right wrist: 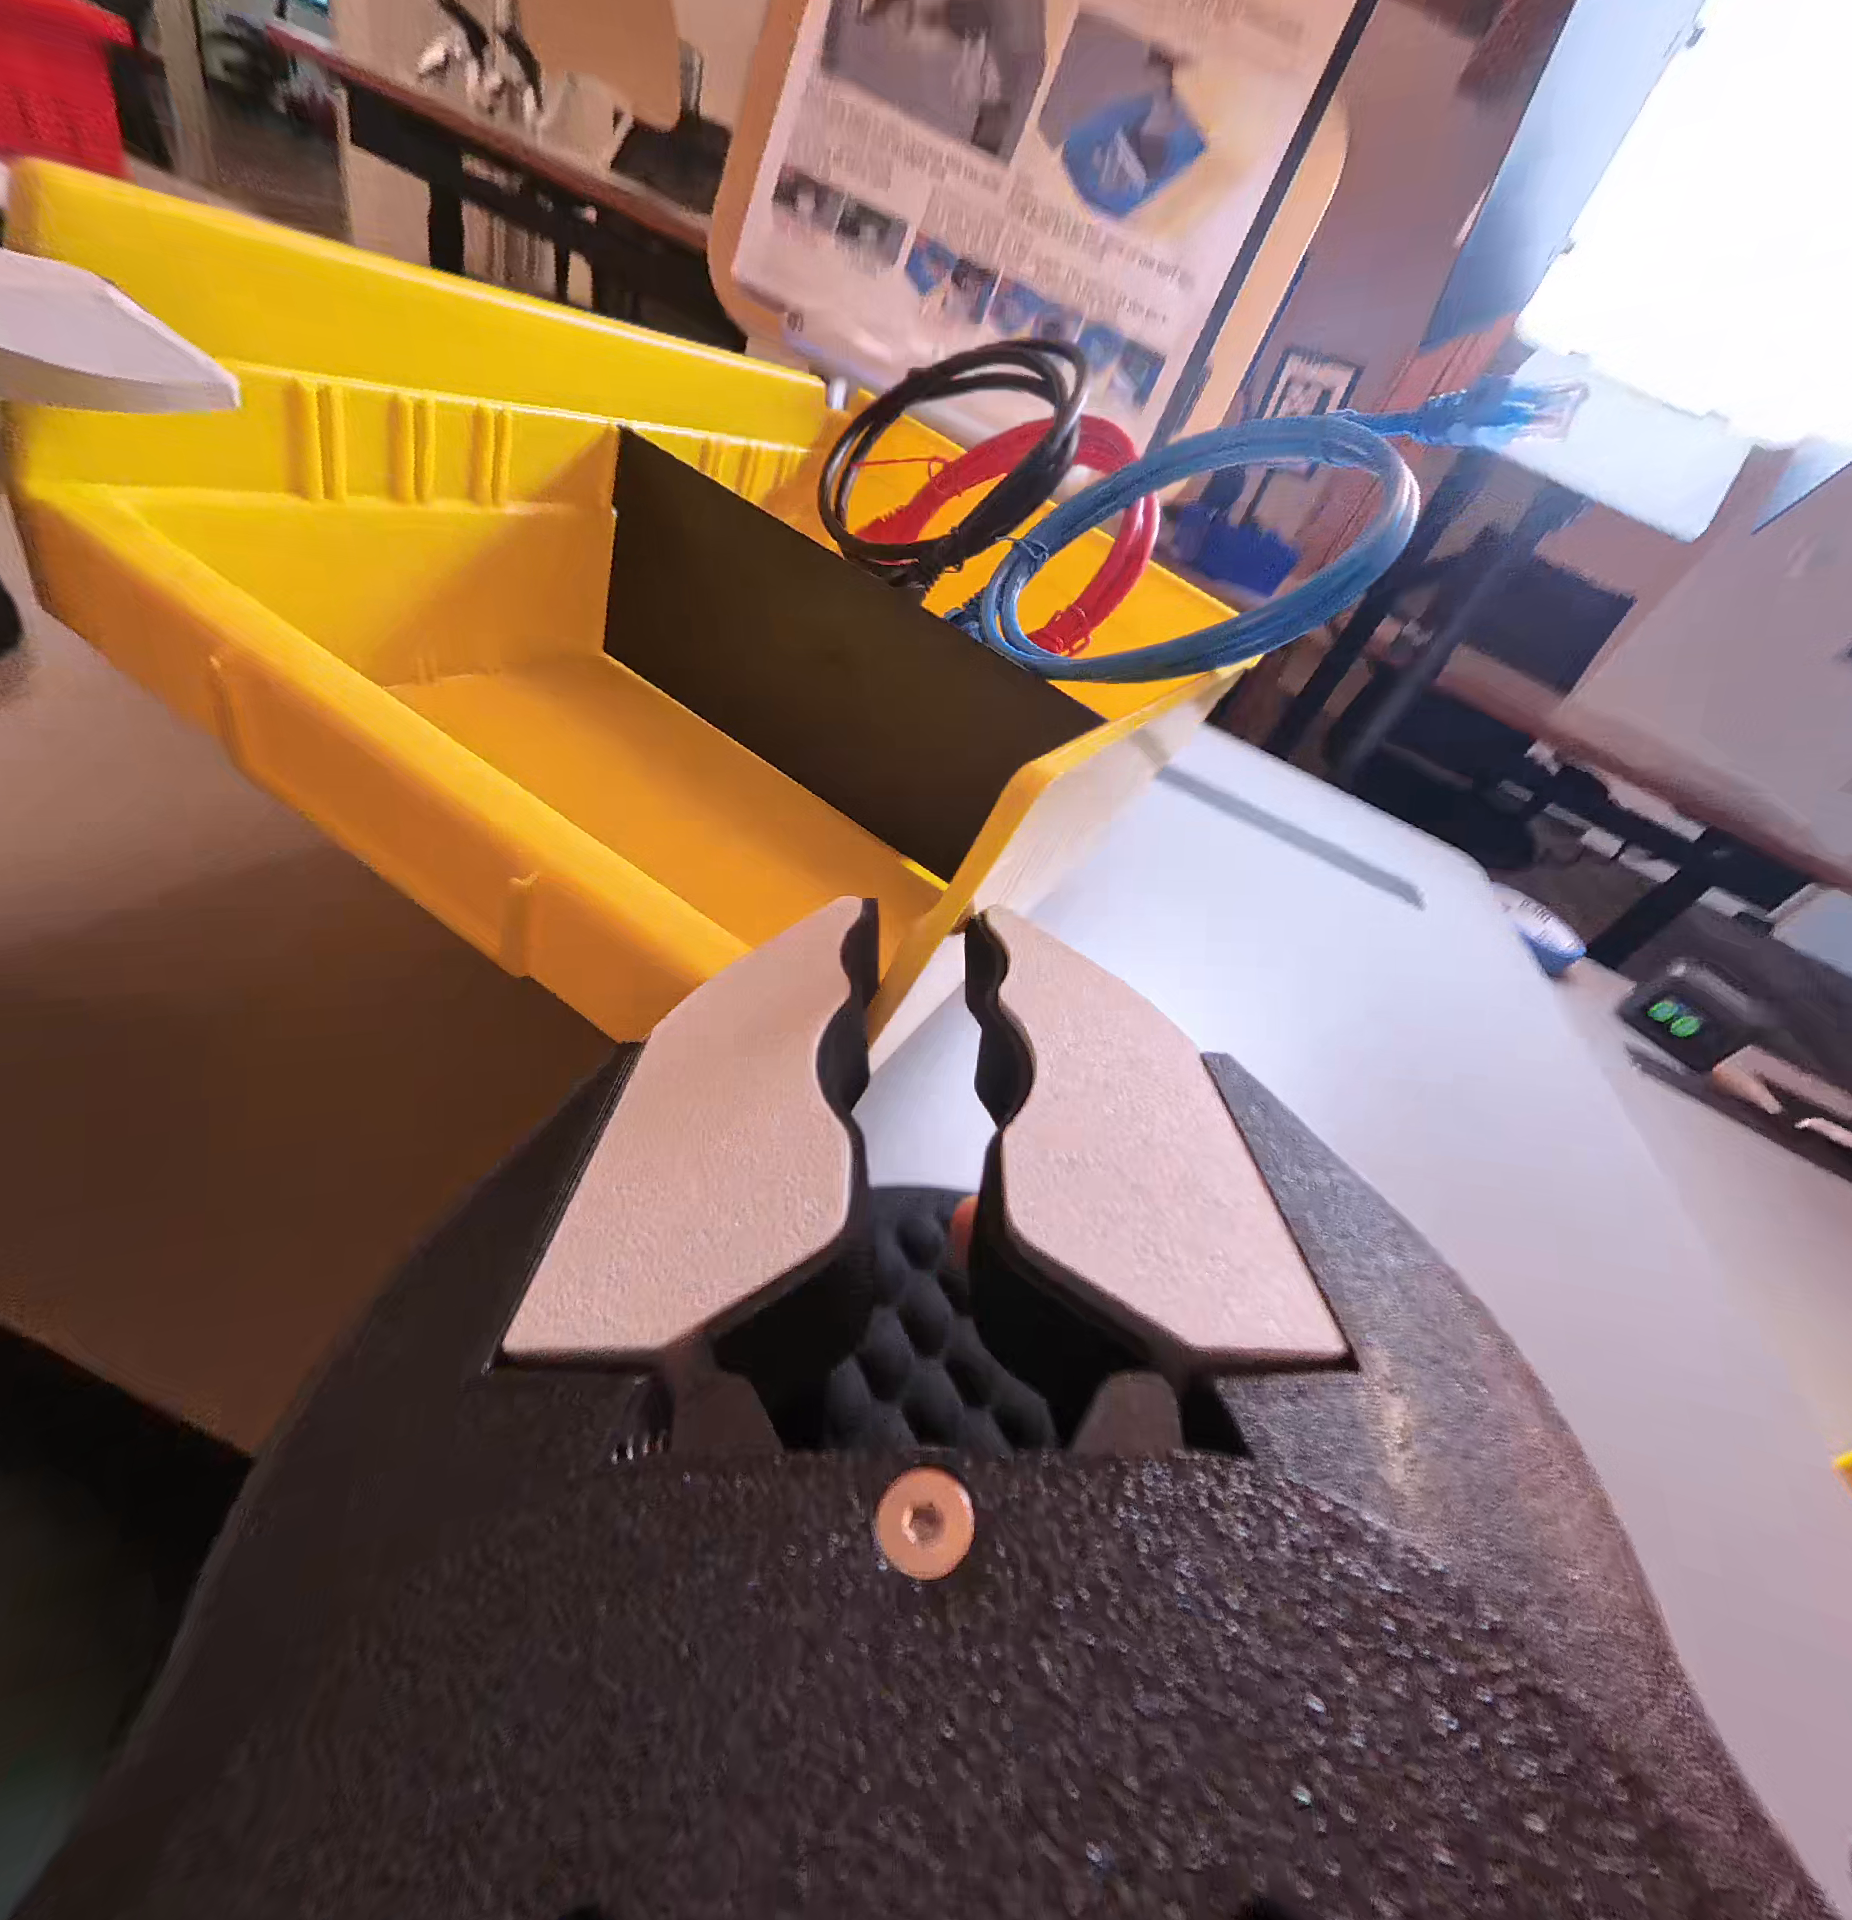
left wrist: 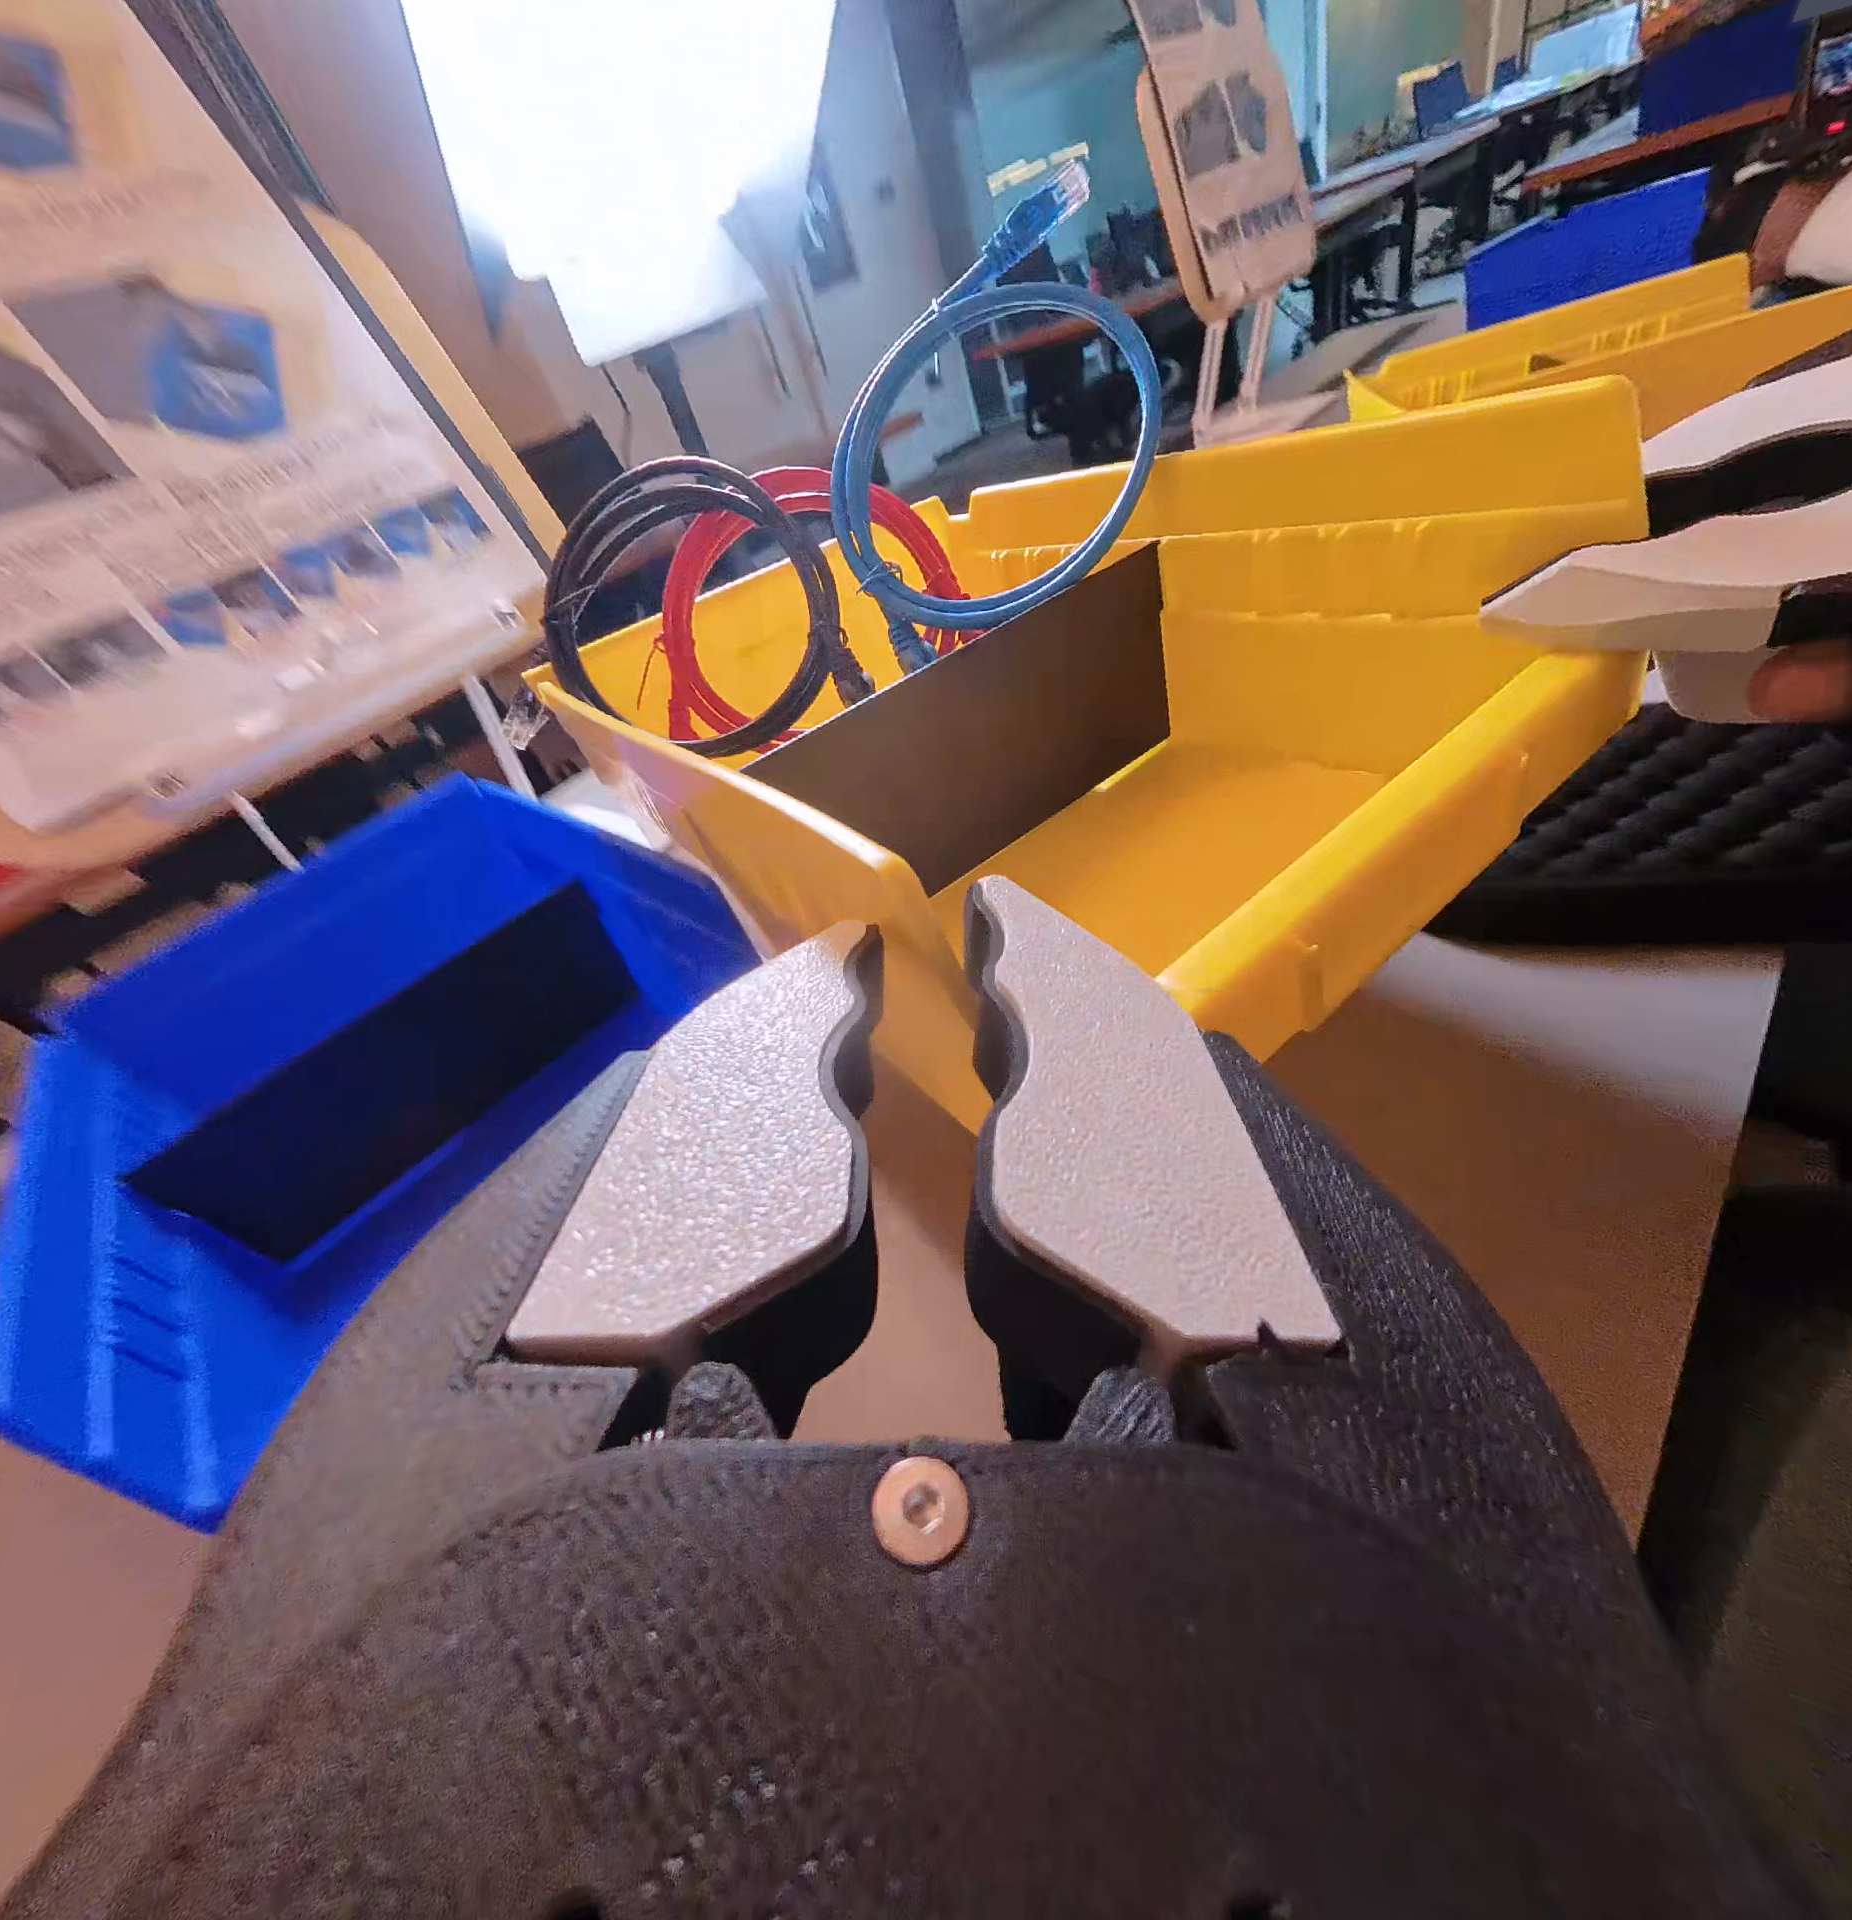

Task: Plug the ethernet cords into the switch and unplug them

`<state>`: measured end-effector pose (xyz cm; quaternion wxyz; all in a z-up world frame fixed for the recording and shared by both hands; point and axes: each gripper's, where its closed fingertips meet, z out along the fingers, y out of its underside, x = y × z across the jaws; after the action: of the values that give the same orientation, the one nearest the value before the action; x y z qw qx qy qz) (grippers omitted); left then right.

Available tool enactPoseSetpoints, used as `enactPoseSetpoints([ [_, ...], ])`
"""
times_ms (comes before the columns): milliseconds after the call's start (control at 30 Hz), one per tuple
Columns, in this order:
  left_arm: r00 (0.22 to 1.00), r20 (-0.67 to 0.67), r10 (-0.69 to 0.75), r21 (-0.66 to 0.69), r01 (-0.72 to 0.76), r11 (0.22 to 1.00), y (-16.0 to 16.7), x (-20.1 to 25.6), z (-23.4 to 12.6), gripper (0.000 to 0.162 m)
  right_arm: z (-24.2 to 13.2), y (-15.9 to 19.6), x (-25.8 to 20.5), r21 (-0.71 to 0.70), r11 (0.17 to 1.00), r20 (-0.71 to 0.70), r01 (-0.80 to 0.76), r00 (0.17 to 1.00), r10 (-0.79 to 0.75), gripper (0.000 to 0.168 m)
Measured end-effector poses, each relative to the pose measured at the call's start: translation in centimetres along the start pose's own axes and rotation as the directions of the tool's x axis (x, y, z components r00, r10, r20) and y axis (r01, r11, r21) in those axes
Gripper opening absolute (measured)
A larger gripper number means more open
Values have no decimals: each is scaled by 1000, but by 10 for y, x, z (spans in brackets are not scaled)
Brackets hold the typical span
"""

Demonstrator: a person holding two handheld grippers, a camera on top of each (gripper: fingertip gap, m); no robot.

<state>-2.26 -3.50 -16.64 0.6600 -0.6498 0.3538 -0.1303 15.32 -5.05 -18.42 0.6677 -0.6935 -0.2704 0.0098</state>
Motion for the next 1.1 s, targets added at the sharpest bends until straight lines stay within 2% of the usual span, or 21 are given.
enactPoseSetpoints([
  [133,990,108,86,90,-96,991,-42,-17,-28,14,-6,-52,0,163,986,-31,35,999,-30,15],
  [267,950,283,135,132,-178,975,-73,-57,-75,13,11,-114,-22,322,947,30,17,999,-28,16],
  [367,902,402,157,103,-215,971,-79,-92,-115,12,36,-158,-51,413,907,155,-84,988,20,15],
  [500,826,524,209,-37,-224,974,-65,-141,-167,13,84,-189,-111,404,897,339,-180,940,37,16],
  [700,719,631,289,-262,-154,953,-14,-182,-228,9,142,-175,-207,187,931,571,-313,806,156,16],
  [767,706,641,301,-329,-102,939,7,-190,-244,8,152,-163,-237,113,938,623,-327,759,189,16],
  [867,692,654,306,-374,-56,926,33,-191,-263,8,160,-151,-267,79,954,650,-288,741,170,16],
  [967,702,654,281,-384,-12,923,55,-190,-271,9,166,-129,-290,-8,965,686,-261,700,196,16],
  [1100,723,623,299,-454,24,891,93,-190,-264,14,170,-106,-296,-86,977,686,-197,699,202,22],
])
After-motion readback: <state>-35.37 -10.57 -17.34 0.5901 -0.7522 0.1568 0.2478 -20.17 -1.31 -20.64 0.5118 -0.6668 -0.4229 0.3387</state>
